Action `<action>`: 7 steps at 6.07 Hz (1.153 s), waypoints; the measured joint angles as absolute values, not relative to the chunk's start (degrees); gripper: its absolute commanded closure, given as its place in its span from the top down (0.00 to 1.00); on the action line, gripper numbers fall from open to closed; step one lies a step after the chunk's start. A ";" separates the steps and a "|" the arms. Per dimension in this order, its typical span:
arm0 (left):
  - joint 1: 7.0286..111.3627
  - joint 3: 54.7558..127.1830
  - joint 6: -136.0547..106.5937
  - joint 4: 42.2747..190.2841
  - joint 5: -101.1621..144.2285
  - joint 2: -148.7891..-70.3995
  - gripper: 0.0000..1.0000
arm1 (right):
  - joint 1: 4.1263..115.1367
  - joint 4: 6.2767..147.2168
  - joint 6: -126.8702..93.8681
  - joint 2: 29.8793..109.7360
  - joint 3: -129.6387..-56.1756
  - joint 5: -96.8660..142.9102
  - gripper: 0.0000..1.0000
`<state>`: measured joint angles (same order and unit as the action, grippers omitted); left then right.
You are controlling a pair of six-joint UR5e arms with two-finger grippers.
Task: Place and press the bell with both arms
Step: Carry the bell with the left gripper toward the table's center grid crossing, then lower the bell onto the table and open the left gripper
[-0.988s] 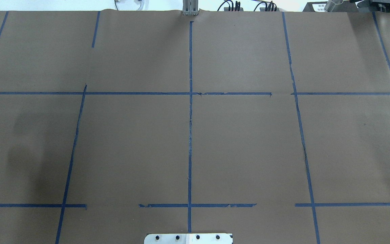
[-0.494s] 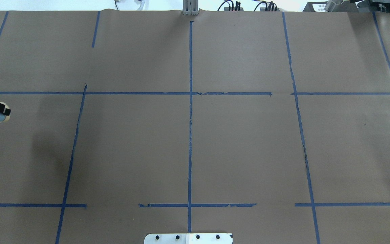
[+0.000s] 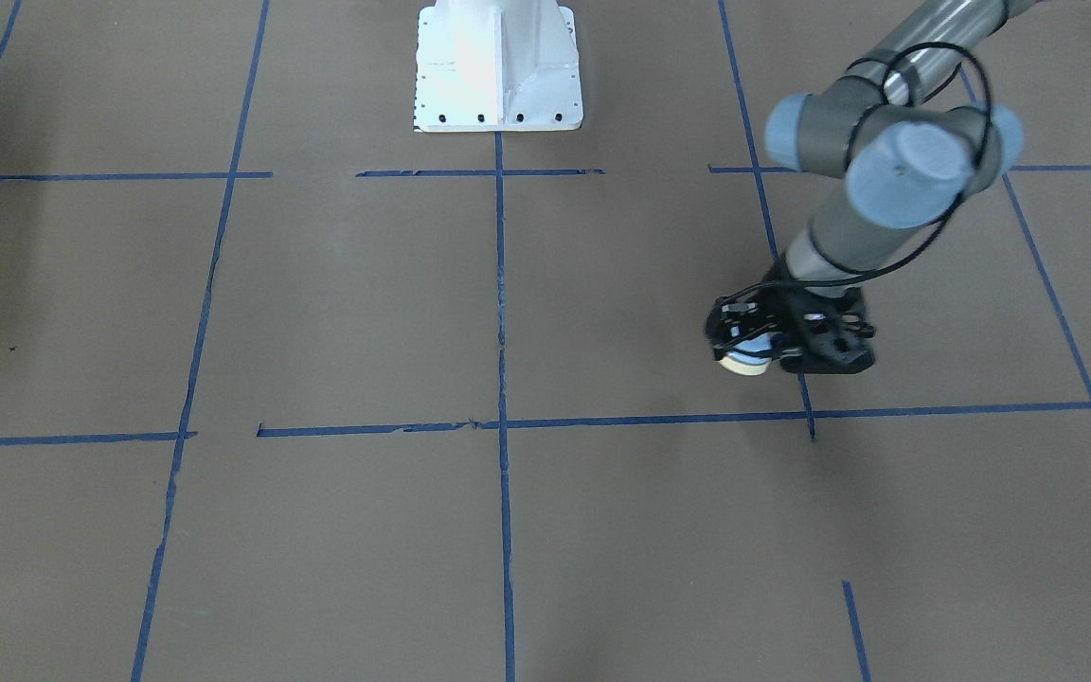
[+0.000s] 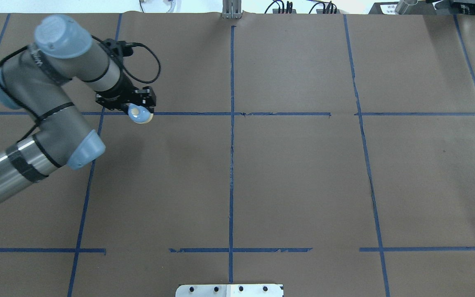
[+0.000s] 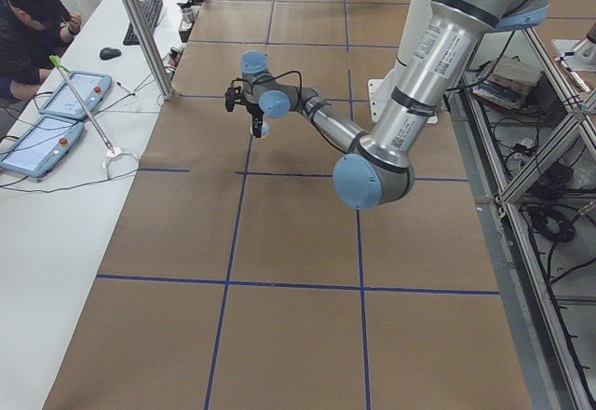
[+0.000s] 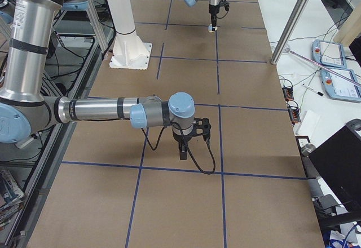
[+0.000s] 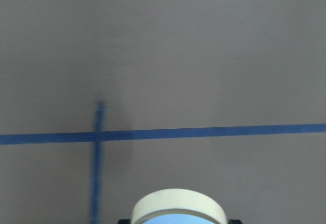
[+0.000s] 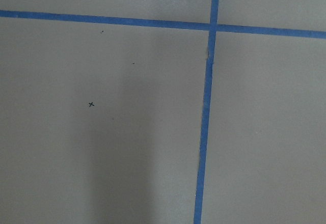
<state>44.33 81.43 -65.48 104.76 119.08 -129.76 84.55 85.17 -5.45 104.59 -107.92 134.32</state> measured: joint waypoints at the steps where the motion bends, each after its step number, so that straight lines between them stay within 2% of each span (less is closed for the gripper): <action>1: 41.78 72.29 -69.24 104.75 116.50 -138.81 0.03 | 84.55 85.16 -5.45 104.59 -107.87 134.31 1.00; 2: 39.73 65.58 -71.29 104.82 114.91 -144.98 0.03 | 84.55 85.17 -5.45 104.59 -107.87 134.30 1.00; 3: 37.98 62.32 -72.16 104.84 114.37 -147.83 0.06 | 84.55 85.17 -5.45 104.59 -107.88 134.30 1.00; 4: 36.50 61.26 -72.42 104.85 114.22 -148.73 0.49 | 84.55 85.16 -5.45 104.59 -107.87 134.30 1.00; 5: 35.44 60.93 -72.86 104.85 114.18 -148.98 0.99 | 84.55 85.17 -5.45 104.59 -107.85 134.30 1.00; 7: 34.84 60.89 -74.48 104.74 114.14 -149.51 1.00 | 84.55 85.17 -5.45 104.56 -107.84 134.27 1.00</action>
<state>34.84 60.89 -74.48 104.74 114.14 -149.51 84.55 85.17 -5.45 104.56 -107.84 134.27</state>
